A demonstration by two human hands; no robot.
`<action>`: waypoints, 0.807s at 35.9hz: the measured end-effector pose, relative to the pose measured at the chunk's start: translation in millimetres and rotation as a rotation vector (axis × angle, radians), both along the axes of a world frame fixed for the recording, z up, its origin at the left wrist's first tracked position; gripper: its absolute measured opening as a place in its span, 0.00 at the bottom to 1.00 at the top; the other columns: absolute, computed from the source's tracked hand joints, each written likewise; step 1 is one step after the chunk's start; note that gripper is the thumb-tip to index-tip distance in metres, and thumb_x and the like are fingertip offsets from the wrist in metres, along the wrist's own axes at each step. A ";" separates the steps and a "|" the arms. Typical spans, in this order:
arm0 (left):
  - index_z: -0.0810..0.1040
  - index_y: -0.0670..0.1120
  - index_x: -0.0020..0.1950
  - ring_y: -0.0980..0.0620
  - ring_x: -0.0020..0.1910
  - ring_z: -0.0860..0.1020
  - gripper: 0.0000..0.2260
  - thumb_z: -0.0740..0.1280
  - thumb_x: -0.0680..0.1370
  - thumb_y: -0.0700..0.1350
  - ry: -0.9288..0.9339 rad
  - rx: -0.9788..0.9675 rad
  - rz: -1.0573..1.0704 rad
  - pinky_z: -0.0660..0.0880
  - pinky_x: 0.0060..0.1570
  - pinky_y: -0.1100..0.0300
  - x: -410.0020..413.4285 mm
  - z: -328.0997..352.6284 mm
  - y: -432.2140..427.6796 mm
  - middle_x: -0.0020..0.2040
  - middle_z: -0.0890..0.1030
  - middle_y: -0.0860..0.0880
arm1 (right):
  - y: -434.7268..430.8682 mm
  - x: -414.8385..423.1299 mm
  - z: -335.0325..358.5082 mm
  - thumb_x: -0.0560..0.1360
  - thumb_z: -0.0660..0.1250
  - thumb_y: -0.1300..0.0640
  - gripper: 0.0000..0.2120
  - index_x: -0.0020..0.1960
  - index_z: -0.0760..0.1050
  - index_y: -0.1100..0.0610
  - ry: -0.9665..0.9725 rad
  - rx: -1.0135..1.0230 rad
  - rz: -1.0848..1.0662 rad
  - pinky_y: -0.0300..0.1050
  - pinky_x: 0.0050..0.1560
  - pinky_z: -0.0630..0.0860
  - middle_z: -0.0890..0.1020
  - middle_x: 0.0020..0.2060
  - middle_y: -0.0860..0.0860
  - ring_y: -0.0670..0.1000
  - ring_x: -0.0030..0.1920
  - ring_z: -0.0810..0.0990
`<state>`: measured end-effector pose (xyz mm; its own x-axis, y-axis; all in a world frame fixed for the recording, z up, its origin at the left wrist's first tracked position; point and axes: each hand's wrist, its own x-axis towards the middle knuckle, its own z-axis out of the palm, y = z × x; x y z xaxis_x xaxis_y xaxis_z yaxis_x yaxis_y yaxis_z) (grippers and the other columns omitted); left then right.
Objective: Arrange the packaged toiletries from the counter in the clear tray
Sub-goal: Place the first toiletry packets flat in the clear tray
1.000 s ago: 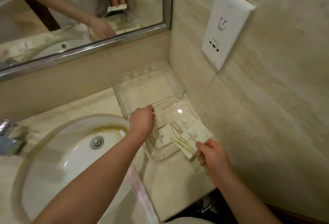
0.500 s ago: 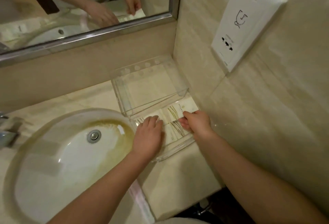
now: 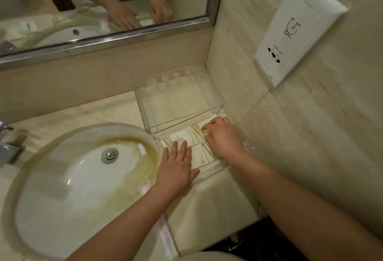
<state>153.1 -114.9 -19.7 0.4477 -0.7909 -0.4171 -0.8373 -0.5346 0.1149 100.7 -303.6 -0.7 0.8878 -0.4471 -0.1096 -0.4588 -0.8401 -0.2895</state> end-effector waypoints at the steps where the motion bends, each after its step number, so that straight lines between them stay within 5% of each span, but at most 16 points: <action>1: 0.45 0.45 0.80 0.42 0.79 0.40 0.34 0.43 0.79 0.64 0.004 0.000 0.001 0.43 0.76 0.42 0.4 -0.3 0.0 0.81 0.43 0.45 | -0.3 2.8 -1.2 0.77 0.64 0.54 0.15 0.63 0.78 0.47 0.046 0.008 0.032 0.49 0.57 0.72 0.77 0.58 0.51 0.54 0.59 0.72; 6: 0.46 0.45 0.80 0.41 0.79 0.41 0.33 0.46 0.81 0.63 0.020 -0.009 0.006 0.44 0.76 0.42 2.2 1.3 -0.3 0.81 0.43 0.45 | -3.1 11.3 0.6 0.78 0.58 0.59 0.20 0.68 0.74 0.46 0.208 0.115 0.060 0.50 0.62 0.72 0.74 0.64 0.51 0.53 0.65 0.69; 11: 0.54 0.46 0.79 0.41 0.79 0.48 0.30 0.51 0.81 0.59 0.070 -0.153 0.052 0.47 0.76 0.43 1.1 10.3 5.5 0.80 0.53 0.45 | 0.6 -16.7 24.3 0.78 0.60 0.59 0.17 0.65 0.76 0.52 -0.008 0.248 -0.184 0.48 0.61 0.73 0.76 0.63 0.55 0.55 0.61 0.76; 16: 0.69 0.42 0.72 0.38 0.73 0.65 0.24 0.57 0.78 0.50 0.075 -0.398 0.145 0.61 0.72 0.44 -10.1 14.3 28.2 0.71 0.72 0.42 | 39.6 -106.9 36.8 0.76 0.64 0.58 0.14 0.61 0.78 0.55 -0.096 0.005 -0.402 0.48 0.55 0.75 0.82 0.55 0.54 0.55 0.54 0.80; 19: 0.75 0.40 0.66 0.39 0.65 0.73 0.21 0.61 0.74 0.44 0.118 -0.549 0.218 0.68 0.68 0.45 -24.8 12.1 46.6 0.64 0.77 0.40 | 60.0 -151.5 18.3 0.76 0.64 0.59 0.17 0.65 0.75 0.59 0.017 0.020 -0.500 0.50 0.60 0.73 0.79 0.61 0.57 0.58 0.60 0.78; 24: 0.78 0.41 0.62 0.44 0.62 0.74 0.17 0.68 0.73 0.36 0.155 -0.675 0.414 0.70 0.63 0.51 -57.3 13.3 80.7 0.61 0.78 0.42 | 75.5 -173.7 -15.4 0.78 0.61 0.59 0.23 0.72 0.69 0.61 0.189 -0.009 -0.458 0.52 0.65 0.71 0.72 0.71 0.59 0.60 0.66 0.73; 29: 0.80 0.43 0.57 0.45 0.57 0.74 0.13 0.67 0.74 0.35 0.133 -0.657 0.638 0.69 0.58 0.55 -91.3 11.6 115.3 0.57 0.79 0.44 | 84.0 -178.7 -29.2 0.72 0.66 0.64 0.22 0.67 0.75 0.58 0.160 -0.121 -0.423 0.54 0.54 0.75 0.76 0.67 0.57 0.61 0.60 0.77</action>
